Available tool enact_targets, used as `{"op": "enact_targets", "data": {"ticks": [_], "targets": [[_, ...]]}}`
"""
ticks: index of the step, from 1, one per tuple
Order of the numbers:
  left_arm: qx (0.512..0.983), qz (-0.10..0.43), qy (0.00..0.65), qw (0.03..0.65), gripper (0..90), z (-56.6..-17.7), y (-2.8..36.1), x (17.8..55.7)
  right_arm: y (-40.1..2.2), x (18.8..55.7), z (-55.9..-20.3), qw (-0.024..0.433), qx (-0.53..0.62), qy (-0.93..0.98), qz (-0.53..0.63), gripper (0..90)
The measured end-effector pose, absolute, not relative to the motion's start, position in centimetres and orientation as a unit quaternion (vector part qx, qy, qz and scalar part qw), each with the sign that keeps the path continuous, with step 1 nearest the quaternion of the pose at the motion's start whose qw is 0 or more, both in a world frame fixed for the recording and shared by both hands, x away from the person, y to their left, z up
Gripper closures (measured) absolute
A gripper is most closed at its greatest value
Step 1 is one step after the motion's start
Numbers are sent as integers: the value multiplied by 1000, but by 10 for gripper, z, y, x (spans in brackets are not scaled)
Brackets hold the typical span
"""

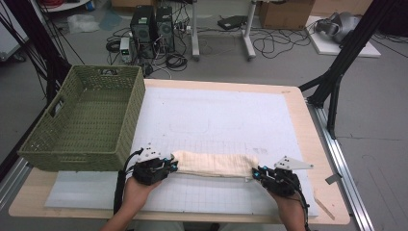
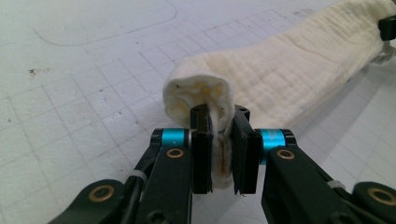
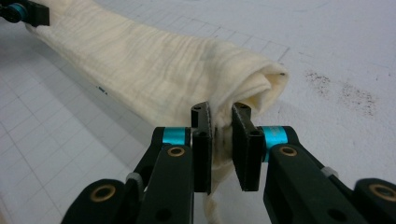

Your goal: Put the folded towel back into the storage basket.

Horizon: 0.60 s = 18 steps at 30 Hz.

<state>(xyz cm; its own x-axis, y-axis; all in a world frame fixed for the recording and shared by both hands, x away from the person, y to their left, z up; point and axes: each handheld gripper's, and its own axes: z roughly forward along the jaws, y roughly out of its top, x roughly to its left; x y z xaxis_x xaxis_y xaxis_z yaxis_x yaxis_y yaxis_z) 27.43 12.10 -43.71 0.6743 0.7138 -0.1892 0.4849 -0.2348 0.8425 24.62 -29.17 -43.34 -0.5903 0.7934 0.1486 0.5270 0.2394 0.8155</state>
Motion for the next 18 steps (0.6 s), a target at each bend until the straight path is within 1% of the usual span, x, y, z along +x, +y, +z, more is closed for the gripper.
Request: {"op": "enact_targets", "data": {"ticks": [8,18], "targets": [[768,128,375,503,798,-429,124,274,-292,245,-427,155,424,767,456,797],[751,148,346,542,797,-407,139,274,-291,245,-407,176,378,764,492,797]]}}
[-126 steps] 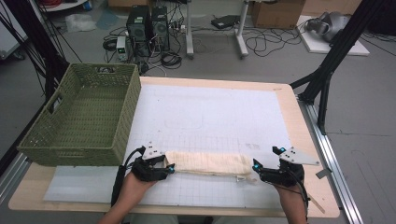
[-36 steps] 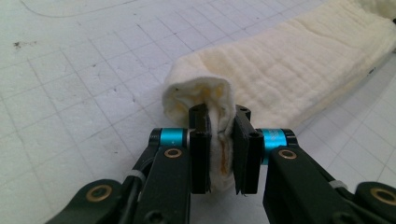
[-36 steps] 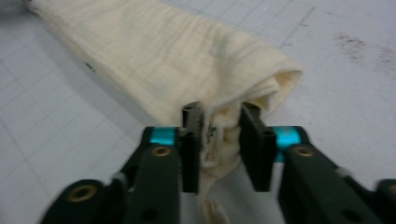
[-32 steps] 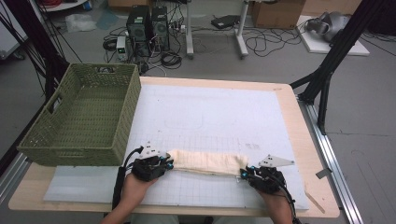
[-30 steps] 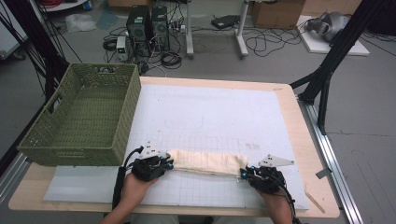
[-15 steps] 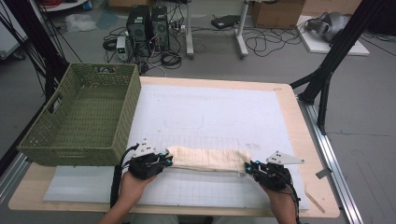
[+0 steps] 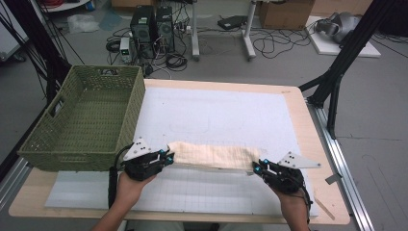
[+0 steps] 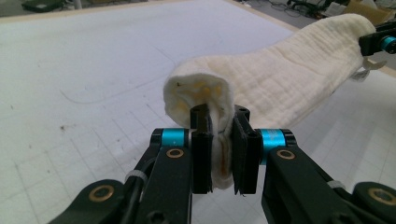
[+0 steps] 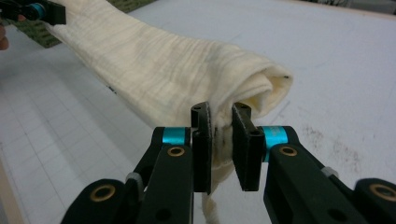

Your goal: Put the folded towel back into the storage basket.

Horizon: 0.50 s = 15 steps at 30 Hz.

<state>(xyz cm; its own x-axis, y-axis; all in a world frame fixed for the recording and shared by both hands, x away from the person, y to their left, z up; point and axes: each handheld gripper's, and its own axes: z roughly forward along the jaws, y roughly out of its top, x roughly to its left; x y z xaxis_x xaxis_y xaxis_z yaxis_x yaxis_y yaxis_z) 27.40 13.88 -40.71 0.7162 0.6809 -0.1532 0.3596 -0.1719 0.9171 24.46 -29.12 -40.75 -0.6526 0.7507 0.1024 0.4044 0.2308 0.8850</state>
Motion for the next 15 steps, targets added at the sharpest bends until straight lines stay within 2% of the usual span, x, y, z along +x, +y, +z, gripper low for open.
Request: {"op": "enact_targets", "data": {"ticks": [15], "targets": [[726,170,344,570,798,-379,163,272,-279,269,-381,178,338,756,531,796]]}}
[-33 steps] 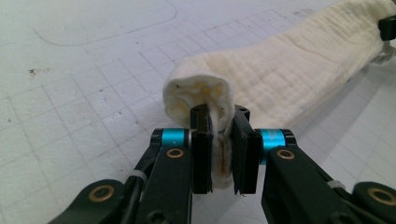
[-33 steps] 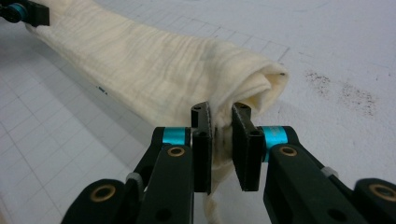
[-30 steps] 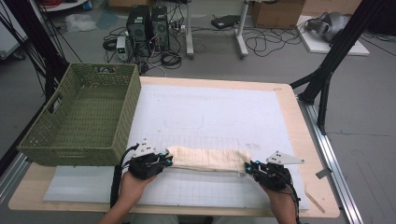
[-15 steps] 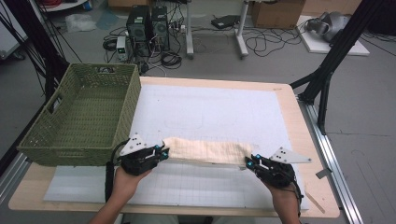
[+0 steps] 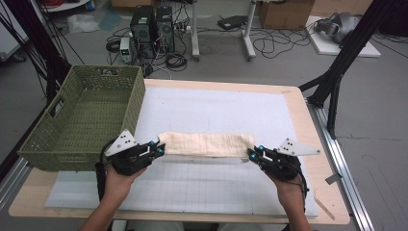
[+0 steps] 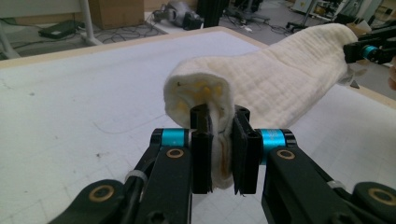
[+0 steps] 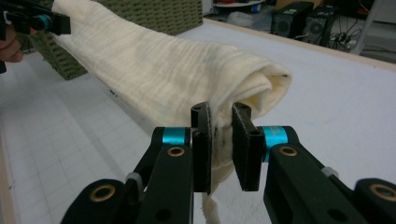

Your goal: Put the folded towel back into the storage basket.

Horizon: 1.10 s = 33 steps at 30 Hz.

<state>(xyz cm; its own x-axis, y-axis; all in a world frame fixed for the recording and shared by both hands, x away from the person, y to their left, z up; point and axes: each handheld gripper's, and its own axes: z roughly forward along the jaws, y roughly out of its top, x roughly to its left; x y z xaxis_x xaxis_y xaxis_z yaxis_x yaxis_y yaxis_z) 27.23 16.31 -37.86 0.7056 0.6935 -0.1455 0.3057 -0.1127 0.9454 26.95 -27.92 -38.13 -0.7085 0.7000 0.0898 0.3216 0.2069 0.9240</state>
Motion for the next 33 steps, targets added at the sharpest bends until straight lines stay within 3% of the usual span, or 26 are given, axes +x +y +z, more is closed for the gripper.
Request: {"op": "enact_targets", "data": {"ticks": [33], "targets": [[686,246,374,574,798,-340,256,245,-159,365,-327,187,273,774,540,797]]}}
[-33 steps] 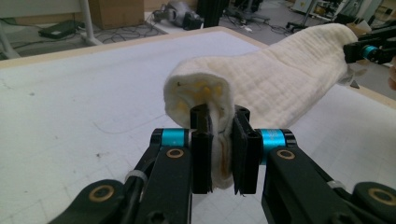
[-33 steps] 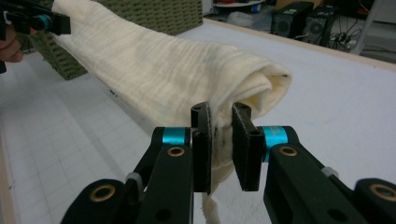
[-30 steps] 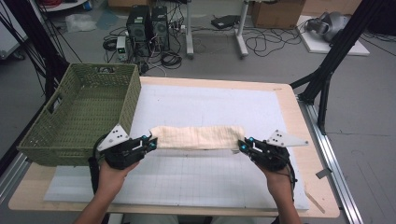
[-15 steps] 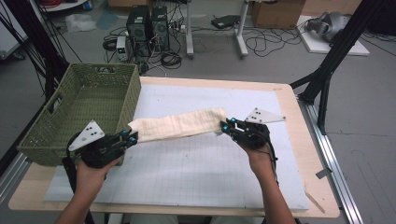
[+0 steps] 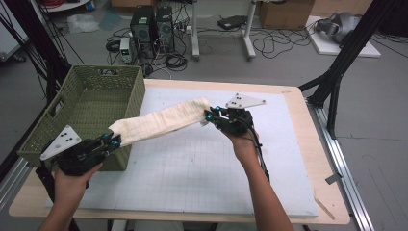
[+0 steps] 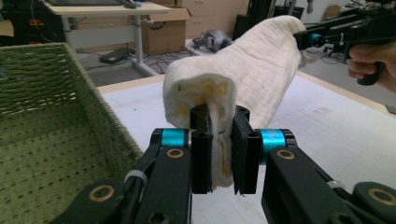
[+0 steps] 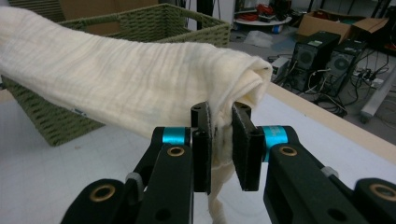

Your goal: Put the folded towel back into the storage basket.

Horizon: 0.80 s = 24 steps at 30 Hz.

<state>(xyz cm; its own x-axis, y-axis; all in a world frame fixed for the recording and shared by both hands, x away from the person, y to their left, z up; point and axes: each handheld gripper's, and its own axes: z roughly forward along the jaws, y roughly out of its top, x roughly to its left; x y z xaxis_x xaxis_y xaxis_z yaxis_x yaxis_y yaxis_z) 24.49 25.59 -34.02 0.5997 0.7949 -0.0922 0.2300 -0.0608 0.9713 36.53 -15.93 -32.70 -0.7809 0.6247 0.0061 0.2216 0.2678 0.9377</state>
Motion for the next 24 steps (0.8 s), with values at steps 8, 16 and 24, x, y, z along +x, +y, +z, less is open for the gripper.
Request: {"op": "enact_targets", "data": {"ticks": [8,16,24], "targets": [[674,264,385,573,798,-337,278,240,-124,385,-316,187,266,776,541,797],[660,279,402,570,797,-335,300,238,-89,402,-303,187,253,781,539,797],[652,294,413,564,797,-334,317,236,-60,416,-299,185,244,786,537,797]]}}
